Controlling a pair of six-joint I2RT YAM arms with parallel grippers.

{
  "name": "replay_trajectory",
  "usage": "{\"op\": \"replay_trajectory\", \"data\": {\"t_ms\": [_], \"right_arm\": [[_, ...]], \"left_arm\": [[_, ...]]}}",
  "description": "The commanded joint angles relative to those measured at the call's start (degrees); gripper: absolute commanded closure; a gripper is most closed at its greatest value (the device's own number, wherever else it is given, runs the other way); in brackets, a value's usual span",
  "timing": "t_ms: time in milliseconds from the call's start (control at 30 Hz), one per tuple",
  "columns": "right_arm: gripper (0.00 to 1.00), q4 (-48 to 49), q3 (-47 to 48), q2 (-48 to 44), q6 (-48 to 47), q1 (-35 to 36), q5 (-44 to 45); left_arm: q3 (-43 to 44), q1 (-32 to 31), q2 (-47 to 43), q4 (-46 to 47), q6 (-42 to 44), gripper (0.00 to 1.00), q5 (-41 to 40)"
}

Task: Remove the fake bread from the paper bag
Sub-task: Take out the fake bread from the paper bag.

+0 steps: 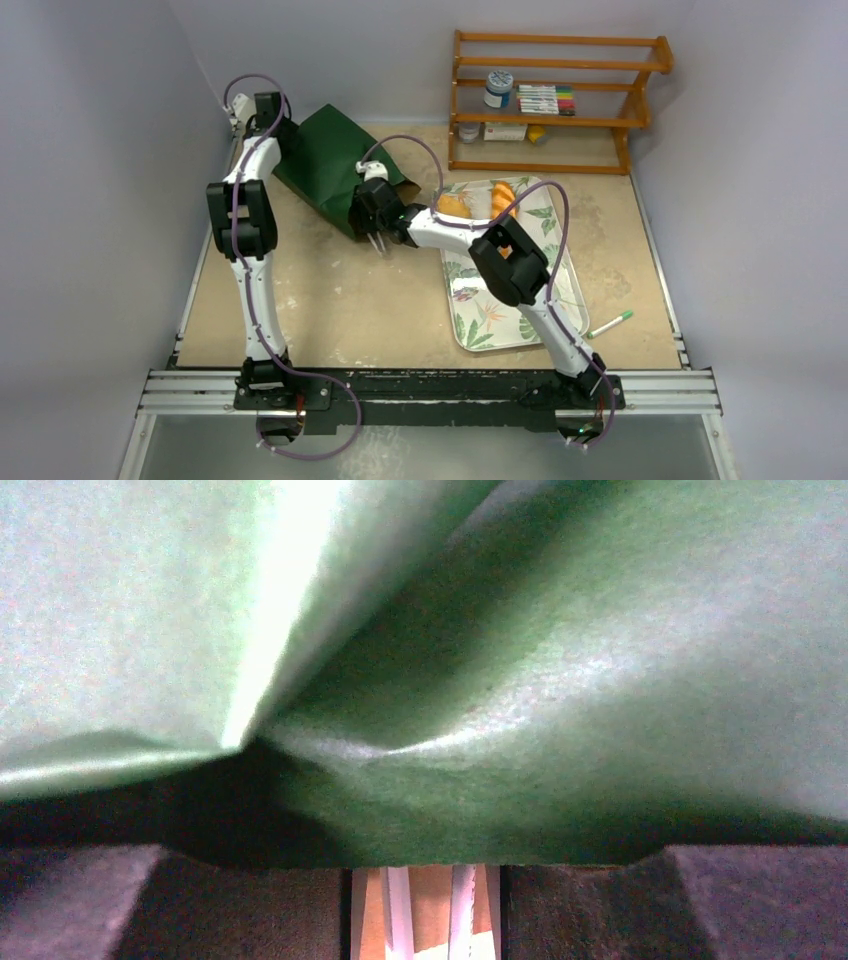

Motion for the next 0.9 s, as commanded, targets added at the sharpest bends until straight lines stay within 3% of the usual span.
{"op": "replay_trajectory", "data": {"t_ms": [0, 233, 400, 533, 867], "right_arm": [[0.57, 1.25, 6.09, 1.4, -2.18, -0.25, 1.8], [0.61, 0.85, 10.39, 3.94, -2.58, -0.8, 1.3], [0.88, 1.39, 9.7, 3.0, -2.74, -0.98, -0.4], [0.99, 2.13, 7.08, 0.13, -2.76, -0.98, -1.85], [1.0, 1.94, -2.35, -8.84, -2.34, -0.83, -2.58]], "left_arm": [[-0.99, -0.25, -0.69, -1.82, -0.24, 0.6, 3.3], [-1.37, 0.38, -0.77, -1.56, -0.59, 0.61, 3.82], [-2.33, 0.46, -1.23, -1.35, -1.07, 0.61, 3.79], [-3.27, 0.48, -1.9, -1.35, -1.91, 0.61, 3.64], [-5.71, 0.31, -3.77, -1.42, -6.81, 0.61, 1.71]]}}
